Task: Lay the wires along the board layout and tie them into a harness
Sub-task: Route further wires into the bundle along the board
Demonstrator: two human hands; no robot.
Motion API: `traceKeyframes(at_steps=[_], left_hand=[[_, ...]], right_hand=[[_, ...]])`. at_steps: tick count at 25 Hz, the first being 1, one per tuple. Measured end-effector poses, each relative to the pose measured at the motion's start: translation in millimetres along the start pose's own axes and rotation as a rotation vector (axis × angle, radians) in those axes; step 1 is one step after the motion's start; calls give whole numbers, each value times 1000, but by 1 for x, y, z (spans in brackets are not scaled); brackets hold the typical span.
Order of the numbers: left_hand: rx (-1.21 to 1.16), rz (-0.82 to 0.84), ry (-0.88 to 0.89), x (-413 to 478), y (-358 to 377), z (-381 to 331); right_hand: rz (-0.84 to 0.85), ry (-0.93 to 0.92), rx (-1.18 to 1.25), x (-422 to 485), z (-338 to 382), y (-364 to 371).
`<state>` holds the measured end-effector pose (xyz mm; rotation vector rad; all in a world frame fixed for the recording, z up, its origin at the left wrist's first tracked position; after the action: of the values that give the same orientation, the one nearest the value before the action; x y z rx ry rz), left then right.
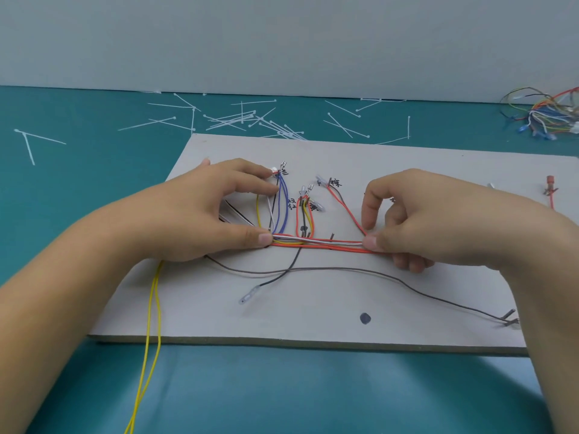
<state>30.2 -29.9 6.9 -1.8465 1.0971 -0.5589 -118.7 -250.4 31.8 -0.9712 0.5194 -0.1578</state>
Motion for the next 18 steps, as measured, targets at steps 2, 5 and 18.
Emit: traceKeyframes(at_steps=[2, 5, 18], left_hand=[[1, -24, 16, 0, 0, -2], [3, -67, 41, -2, 0, -5], [-63, -218, 155, -4, 7, -32]], right_hand=[[-19, 0, -79, 1, -1, -2], [-29, -42, -102, 0, 1, -4], [-79, -121, -204, -2, 6, -6]])
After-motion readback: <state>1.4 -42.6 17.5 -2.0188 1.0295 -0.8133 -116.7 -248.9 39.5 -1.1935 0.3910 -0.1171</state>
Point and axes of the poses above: each hand's wrist, its own x-axis towards the middle knuckle, its own y-axis out of the palm, z = x × y, the point moved 4 cm from there along x, towards the middle knuckle, and after that the axes turned 4 degrees about y, right-handed, at the moved point
